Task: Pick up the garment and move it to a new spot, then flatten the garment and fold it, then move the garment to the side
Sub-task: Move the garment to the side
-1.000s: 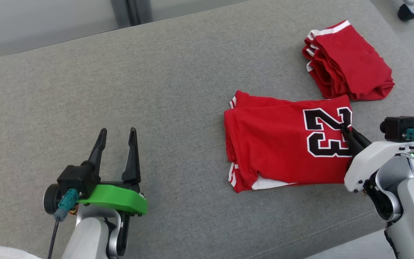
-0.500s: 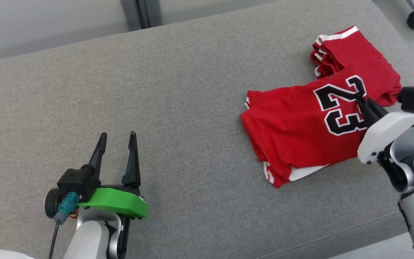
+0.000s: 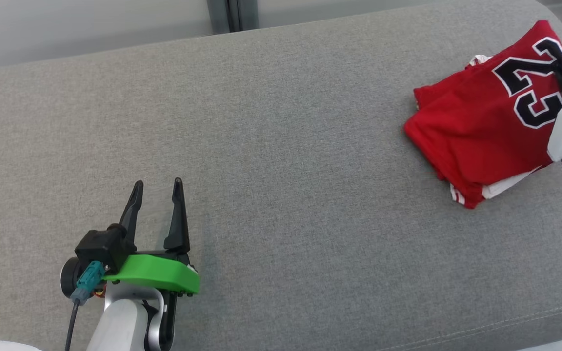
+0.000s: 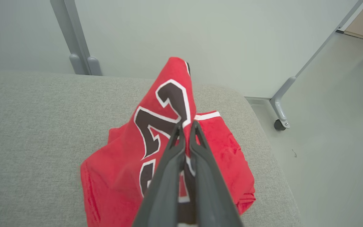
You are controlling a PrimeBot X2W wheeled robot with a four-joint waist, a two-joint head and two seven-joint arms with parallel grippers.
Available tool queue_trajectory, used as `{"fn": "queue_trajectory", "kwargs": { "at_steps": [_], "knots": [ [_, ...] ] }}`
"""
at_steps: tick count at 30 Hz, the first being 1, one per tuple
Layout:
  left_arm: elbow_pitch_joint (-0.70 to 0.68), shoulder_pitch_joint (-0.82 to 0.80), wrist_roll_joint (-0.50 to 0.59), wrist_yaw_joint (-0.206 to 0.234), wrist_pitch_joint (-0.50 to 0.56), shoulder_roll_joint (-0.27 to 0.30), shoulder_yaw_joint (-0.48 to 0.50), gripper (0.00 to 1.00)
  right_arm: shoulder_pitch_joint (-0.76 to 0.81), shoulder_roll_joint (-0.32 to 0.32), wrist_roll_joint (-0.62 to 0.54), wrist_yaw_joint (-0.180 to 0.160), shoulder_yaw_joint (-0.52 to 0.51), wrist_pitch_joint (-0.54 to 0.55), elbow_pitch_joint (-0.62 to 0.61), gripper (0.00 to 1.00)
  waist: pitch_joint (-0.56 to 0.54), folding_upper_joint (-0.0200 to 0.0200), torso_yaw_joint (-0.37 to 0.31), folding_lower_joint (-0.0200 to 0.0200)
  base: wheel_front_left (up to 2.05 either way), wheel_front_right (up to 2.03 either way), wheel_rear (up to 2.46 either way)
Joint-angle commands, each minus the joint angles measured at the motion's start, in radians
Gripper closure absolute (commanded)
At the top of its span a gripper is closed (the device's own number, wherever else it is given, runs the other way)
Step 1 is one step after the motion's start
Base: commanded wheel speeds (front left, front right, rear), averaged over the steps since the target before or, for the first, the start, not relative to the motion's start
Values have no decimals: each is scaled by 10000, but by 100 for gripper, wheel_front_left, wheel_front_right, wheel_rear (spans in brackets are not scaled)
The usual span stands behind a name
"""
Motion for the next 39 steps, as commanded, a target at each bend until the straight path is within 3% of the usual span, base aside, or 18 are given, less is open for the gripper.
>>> {"fn": "queue_trajectory", "kwargs": {
  "at_steps": [1,9,21,28,29,30,31,39],
  "knots": [
    [24,37,-36,31,-64,-8,26,0,-228,-89,-101,-14,-98,0,33,100,17,-1,51,0,0,0,0],
    [44,-151,34,-62,-72,-17,62,0,-909,-236,-404,-14,-579,-139,675,100,162,-1,161,0,0,0,0],
    [-105,-469,268,-96,-74,78,-95,0,-1601,-1136,-1599,-14,-1113,-233,2299,100,843,-1,557,0,0,0,0],
    [-212,-687,326,-48,-9,199,-174,0,-2031,-975,-2882,-14,-2299,-851,3490,100,1227,-1,915,0,0,0,0],
    [-228,-705,327,-42,-2,209,-181,0,-2057,-930,-3139,-14,-2531,-931,3672,81,1267,-1,958,0,0,0,0],
    [-242,-711,326,-30,3,221,-183,0,-2070,-864,-3342,-14,-2698,-1047,3789,50,1290,-1,982,0,0,0,0],
    [-252,-721,318,-36,6,234,-185,0,-2141,-778,-3589,-14,-2934,-1188,3887,0,1313,-1,1005,0,0,0,0],
    [-267,-670,254,52,27,300,-212,0,-2355,-125,-4736,-14,-3704,-1662,4335,0,1277,-1,942,0,0,0,0]
  ]
}}
